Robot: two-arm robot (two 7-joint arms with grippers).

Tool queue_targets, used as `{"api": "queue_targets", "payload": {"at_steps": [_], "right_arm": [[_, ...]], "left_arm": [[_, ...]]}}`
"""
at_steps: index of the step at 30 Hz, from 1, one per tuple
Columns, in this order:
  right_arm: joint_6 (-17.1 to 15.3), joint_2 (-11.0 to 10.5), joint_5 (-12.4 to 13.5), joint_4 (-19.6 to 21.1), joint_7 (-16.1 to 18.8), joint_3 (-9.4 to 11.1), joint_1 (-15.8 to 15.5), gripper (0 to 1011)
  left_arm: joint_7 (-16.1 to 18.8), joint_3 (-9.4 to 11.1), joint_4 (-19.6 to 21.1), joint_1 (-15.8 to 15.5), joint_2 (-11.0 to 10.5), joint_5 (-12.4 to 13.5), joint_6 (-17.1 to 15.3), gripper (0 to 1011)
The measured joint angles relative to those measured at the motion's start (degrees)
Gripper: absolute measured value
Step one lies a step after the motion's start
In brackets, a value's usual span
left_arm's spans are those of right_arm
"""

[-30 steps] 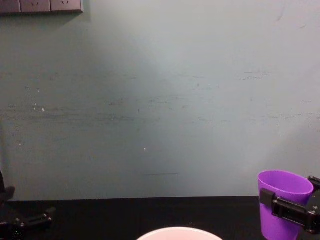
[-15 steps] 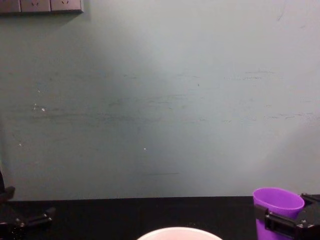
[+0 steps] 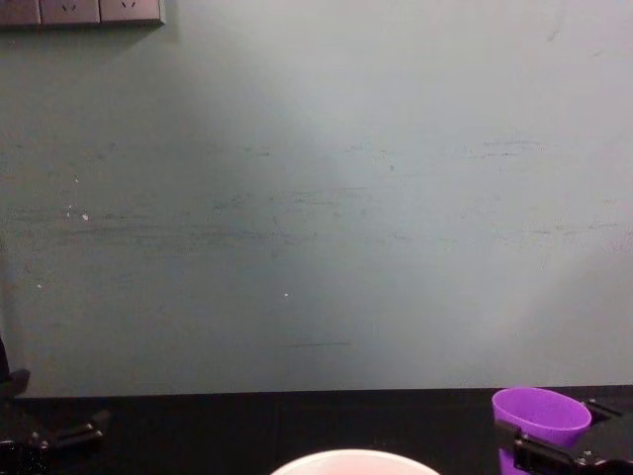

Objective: Pick up the cup and pour the mung beans from the cup into the bowl.

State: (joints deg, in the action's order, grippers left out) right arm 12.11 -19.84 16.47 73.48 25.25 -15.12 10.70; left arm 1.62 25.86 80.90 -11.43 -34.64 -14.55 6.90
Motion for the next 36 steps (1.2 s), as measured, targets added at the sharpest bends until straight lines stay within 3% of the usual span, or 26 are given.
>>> {"api": "queue_targets", "payload": {"at_steps": [36], "right_arm": [[1.5, 0.9, 1.0, -2.9, 2.0, -1.0, 0.6, 723]], "left_arm": [[0.0, 0.0, 0.0, 0.0, 0.0, 0.0, 0.0, 1003]]}}
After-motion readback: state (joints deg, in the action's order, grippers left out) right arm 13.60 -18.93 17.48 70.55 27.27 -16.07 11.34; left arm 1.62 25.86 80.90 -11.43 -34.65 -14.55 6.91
